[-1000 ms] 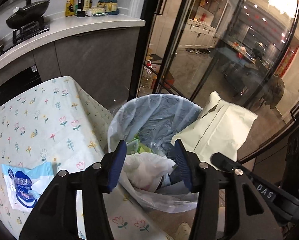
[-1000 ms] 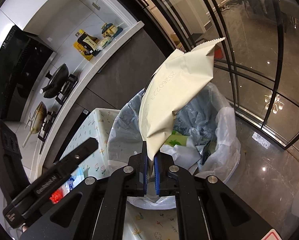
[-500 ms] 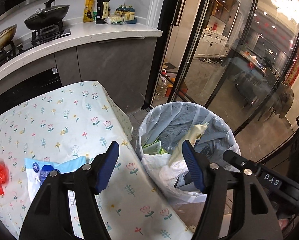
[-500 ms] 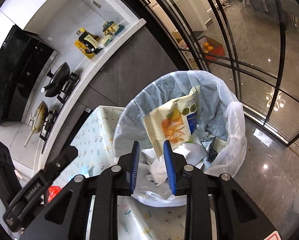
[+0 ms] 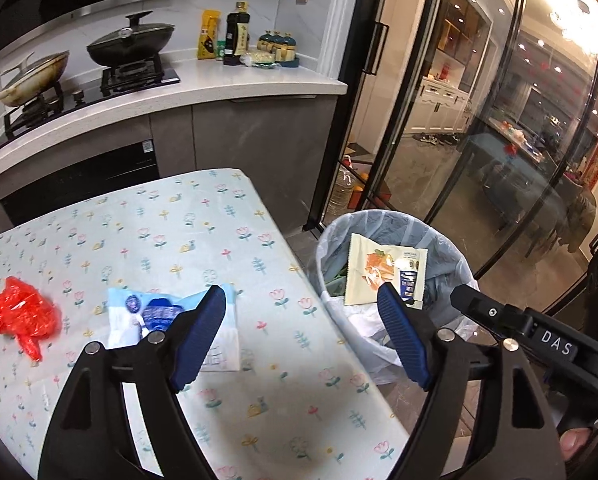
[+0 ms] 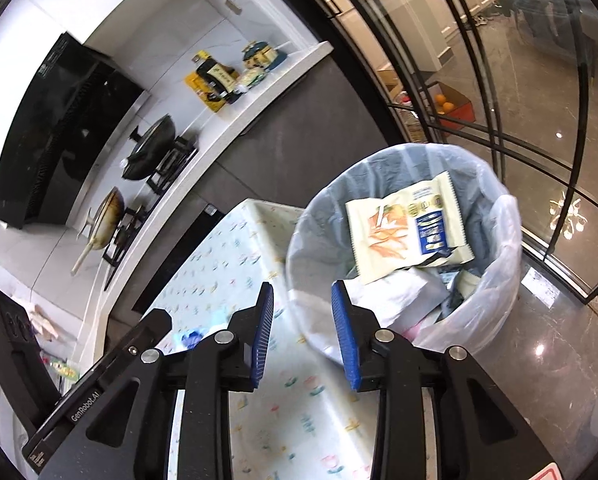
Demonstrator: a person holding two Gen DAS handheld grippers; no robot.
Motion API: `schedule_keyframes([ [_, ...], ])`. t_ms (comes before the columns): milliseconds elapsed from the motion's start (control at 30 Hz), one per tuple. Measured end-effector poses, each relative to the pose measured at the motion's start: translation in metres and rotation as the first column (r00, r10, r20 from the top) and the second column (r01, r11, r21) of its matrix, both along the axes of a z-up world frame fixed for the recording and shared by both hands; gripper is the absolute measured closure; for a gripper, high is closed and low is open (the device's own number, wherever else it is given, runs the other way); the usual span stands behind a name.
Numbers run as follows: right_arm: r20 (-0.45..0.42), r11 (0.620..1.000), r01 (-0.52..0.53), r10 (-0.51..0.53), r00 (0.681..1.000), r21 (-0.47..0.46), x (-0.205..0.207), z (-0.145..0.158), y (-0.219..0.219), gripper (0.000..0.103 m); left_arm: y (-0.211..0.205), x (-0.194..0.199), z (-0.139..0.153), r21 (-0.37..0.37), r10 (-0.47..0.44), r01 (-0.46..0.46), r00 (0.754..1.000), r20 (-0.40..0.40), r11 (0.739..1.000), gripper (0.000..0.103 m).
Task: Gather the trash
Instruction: 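Move both tools back to the red bag and wet-wipes pack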
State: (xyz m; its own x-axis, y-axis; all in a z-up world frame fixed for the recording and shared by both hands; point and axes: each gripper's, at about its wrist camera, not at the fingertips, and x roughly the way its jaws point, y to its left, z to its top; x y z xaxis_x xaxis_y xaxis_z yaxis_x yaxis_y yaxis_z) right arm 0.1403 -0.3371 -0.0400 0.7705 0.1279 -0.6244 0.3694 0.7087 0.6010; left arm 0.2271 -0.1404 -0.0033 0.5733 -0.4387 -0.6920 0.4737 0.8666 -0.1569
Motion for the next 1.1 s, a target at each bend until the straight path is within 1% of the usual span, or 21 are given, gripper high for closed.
schedule_keyframes([
  [100, 0.005, 1.000, -0.027, 0.027, 1.000, -0.004, 0.001, 0.004, 0.016, 0.071, 0.019, -0.002, 0.003, -0.007, 0.035, -0.035, 0.999, 0.001, 0.999, 0.025],
  [233, 0.002, 0.997, -0.073, 0.073, 0.997, -0.010, 0.004, 0.008, 0.041, 0.071, 0.048, -0.003, 0.003, -0.015, 0.089, -0.089, 0.996, -0.004, 0.996, 0.019],
  [367, -0.008, 0.993, -0.116, 0.116, 0.993, -0.015, 0.010, 0.009, 0.066, 0.071, 0.079, -0.003, 0.004, -0.011, 0.144, -0.144, 0.990, 0.001, 0.990, 0.017],
  [500, -0.017, 0.988, -0.152, 0.151, 0.988, -0.022, 0.016, 0.010, 0.092, 0.071, 0.114, 0.001, 0.003, -0.014, 0.214, -0.214, 0.977, -0.008, 0.977, 0.011],
  [567, -0.026, 0.986, -0.166, 0.166, 0.986, -0.024, 0.020, 0.008, 0.103, 0.071, 0.132, 0.004, 0.001, -0.013, 0.244, -0.244, 0.970, -0.011, 0.970, 0.011],
  [700, -0.042, 0.981, -0.191, 0.190, 0.981, -0.023, 0.028, 0.002, 0.124, 0.071, 0.168, 0.012, -0.006, 0.018, 0.305, -0.305, 0.952, -0.024, 0.952, 0.011],
  [833, -0.059, 0.974, -0.227, 0.225, 0.973, -0.026, 0.041, -0.003, 0.147, 0.071, 0.205, 0.021, -0.017, 0.014, 0.374, -0.374, 0.925, -0.065, 0.927, 0.011],
  [933, -0.071, 0.969, -0.247, 0.244, 0.967, -0.033, 0.051, -0.007, 0.160, 0.071, 0.231, 0.033, -0.026, -0.009, 0.435, -0.439, 0.891, -0.130, 0.898, 0.011],
  [1033, -0.080, 0.968, -0.247, 0.244, 0.966, -0.033, 0.060, -0.011, 0.164, 0.071, 0.250, 0.048, -0.031, -0.027, 0.490, -0.503, 0.851, -0.188, 0.864, 0.011],
  [1100, -0.088, 0.970, -0.242, 0.239, 0.967, -0.033, 0.066, -0.015, 0.165, 0.071, 0.259, 0.058, -0.032, -0.026, 0.537, -0.554, 0.816, -0.215, 0.832, 0.011],
])
